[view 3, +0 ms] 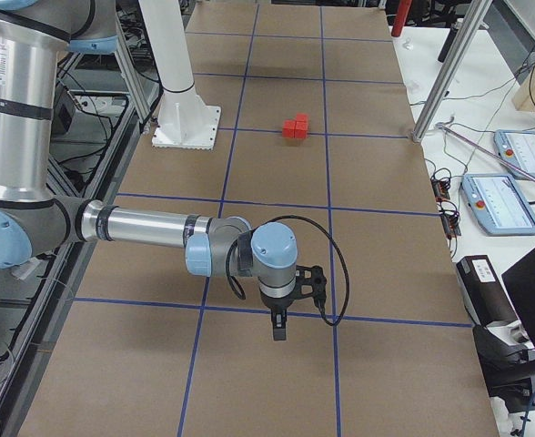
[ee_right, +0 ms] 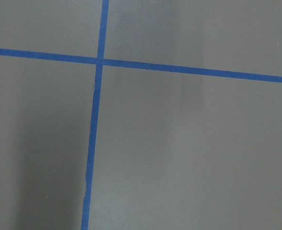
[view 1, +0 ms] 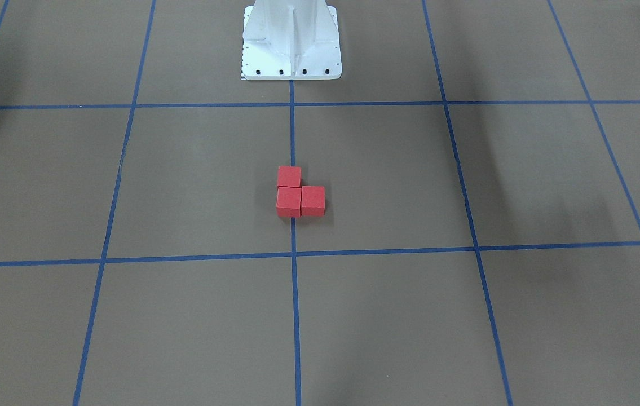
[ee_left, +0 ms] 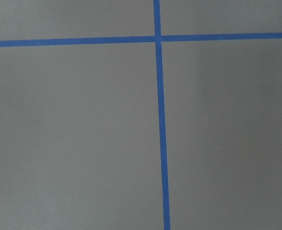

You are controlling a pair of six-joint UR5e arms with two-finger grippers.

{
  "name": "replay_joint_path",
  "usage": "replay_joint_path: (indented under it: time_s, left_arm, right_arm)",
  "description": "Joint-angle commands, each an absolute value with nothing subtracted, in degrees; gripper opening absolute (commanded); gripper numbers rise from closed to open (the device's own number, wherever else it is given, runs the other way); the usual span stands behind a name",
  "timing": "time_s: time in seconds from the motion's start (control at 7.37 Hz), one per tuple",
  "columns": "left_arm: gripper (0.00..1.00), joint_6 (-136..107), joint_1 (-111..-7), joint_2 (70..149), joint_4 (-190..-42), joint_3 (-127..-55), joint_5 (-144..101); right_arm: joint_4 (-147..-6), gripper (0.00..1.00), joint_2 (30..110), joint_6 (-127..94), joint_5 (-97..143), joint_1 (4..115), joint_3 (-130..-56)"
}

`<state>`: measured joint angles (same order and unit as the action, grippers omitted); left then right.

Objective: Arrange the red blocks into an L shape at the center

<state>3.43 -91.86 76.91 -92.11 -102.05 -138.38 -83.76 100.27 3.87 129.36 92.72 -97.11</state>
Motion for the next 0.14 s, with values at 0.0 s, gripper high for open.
replay_joint_path:
  time_s: [0.0]
  left_arm:
    - [1.0,3.4,-91.8,76.9,-92.2,-102.1,-138.4]
  right_arm:
    - [-83.8,1.0,100.4,3.9,129.4,92.7,-97.0]
